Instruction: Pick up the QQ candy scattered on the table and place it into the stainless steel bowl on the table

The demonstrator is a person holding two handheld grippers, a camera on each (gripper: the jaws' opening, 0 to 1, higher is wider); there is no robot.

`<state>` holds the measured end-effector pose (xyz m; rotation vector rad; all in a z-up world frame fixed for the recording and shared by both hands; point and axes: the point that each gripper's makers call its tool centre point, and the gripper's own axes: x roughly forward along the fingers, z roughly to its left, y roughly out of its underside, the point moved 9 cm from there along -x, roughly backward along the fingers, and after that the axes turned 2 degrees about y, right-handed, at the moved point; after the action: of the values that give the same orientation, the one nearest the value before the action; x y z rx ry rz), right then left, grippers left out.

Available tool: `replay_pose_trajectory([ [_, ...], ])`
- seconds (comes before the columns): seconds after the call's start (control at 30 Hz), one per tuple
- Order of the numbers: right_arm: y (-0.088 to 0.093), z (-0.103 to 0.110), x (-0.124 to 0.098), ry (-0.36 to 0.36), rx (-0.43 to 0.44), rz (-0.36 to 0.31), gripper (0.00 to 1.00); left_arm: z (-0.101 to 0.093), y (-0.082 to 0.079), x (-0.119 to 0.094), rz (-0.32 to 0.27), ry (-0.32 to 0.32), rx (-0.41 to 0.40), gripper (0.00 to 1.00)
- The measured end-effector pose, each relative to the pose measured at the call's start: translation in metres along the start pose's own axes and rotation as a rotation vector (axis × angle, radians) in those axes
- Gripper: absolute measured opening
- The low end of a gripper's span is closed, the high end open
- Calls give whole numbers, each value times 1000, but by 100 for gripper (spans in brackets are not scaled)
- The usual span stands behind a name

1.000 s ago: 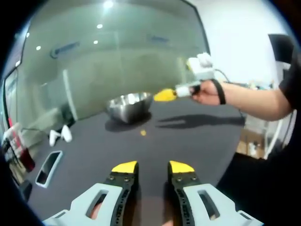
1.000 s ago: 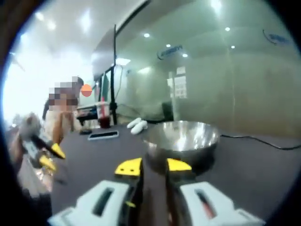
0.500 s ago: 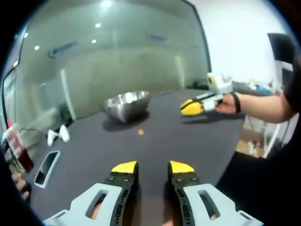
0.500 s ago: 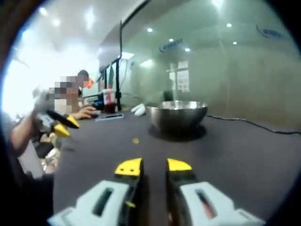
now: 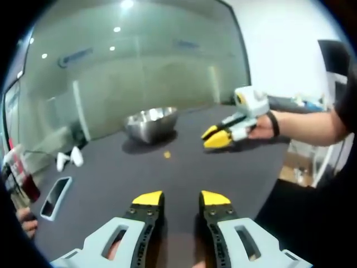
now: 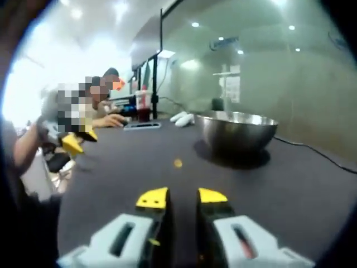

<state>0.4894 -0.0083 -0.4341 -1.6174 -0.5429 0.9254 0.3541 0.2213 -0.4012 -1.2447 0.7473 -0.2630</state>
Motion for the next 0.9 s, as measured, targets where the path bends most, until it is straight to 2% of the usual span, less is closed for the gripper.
replay_pose_trajectory([
  [0.13,-7,6,17,-23,-15,9,20,1,1,-1,-4,-2,-6,27],
  [0.23,-9,10,33,-33,-43,55,20,2,2,-1,-6,-4,-13,27],
  [0.27,-10,11,37,-32,-47,48,20,3,3,0,-5,-4,-15,27],
  [0.57,-18,5,73,-28,-12,59,20,4,6,-2,-4,-5,-22,27],
  [0.7,-15,4,81,-24,-16,81,19,5,6,-3,-3,-7,-22,27],
  [0.77,-14,6,83,-38,-28,90,13,5,7,-3,-2,-7,-25,27],
  [0.9,-13,6,83,-37,-35,95,10,5,8,-2,2,-7,-24,27],
])
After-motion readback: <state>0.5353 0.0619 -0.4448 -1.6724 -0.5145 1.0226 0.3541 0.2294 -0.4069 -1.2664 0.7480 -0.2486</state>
